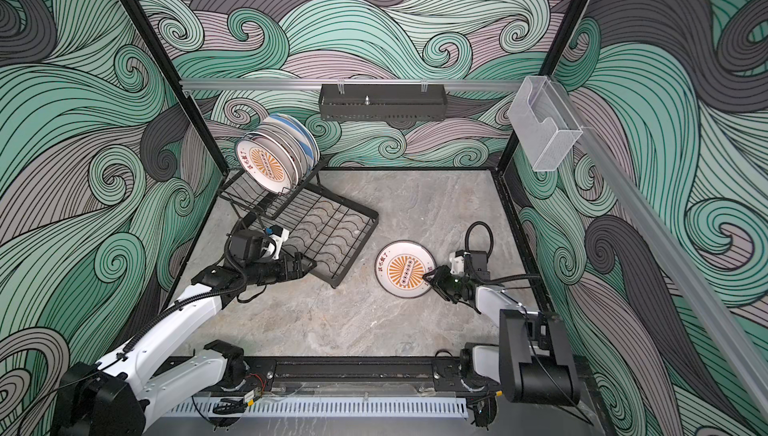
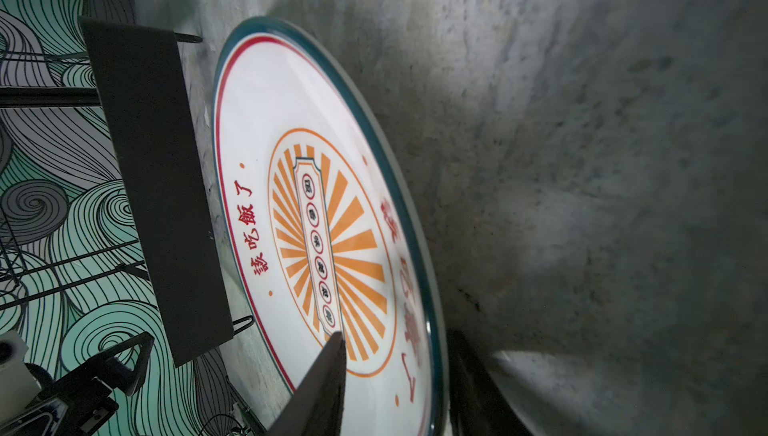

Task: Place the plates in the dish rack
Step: 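Grip the last sunburst plate's rim with the right gripper and tilt it up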

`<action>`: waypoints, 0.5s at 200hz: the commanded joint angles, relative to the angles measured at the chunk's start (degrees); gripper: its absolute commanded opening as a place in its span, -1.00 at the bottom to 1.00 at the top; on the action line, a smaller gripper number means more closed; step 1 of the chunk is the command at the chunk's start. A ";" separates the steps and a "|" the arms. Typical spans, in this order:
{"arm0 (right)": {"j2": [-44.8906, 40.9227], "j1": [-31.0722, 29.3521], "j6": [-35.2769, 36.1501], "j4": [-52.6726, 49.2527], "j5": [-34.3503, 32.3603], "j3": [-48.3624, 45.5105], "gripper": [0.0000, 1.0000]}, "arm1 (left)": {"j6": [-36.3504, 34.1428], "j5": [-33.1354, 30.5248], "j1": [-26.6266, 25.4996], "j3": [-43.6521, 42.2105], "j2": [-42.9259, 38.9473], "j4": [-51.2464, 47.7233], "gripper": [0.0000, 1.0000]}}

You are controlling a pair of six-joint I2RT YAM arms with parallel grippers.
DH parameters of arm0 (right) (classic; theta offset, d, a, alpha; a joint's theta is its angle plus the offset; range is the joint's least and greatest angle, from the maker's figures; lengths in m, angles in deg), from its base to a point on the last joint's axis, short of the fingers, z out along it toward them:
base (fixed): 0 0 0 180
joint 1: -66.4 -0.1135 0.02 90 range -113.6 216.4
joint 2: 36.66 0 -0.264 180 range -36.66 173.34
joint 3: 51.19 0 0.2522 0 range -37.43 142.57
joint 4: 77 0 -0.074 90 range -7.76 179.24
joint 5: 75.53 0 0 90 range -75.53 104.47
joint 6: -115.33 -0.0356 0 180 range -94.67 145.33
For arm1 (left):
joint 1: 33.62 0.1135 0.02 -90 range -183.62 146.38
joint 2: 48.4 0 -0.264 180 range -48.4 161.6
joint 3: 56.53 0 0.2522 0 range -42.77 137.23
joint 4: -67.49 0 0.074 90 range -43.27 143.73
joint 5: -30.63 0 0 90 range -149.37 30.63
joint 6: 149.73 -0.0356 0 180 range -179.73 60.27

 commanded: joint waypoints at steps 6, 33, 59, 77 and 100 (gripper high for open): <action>1.64 0.19 0.68 -2.51 -1.78 0.82 -0.30 | -0.43 -1.23 -0.26 2.52 -1.29 -1.68 0.97; 3.04 0.22 0.42 -1.24 -1.22 1.50 -0.44 | -0.34 -1.50 -0.23 2.40 -1.70 -1.81 0.97; 4.41 0.21 0.03 -0.05 -0.38 2.21 -0.72 | -0.18 -2.10 -0.23 2.31 -2.08 -2.06 0.97; 4.47 0.18 0.13 -0.06 0.07 2.72 -0.78 | -0.01 -2.79 -0.25 2.31 -2.34 -2.34 0.97; 3.61 0.25 0.69 -1.50 -0.09 3.62 -0.85 | 0.67 -3.85 -0.19 2.21 -2.70 -2.42 0.97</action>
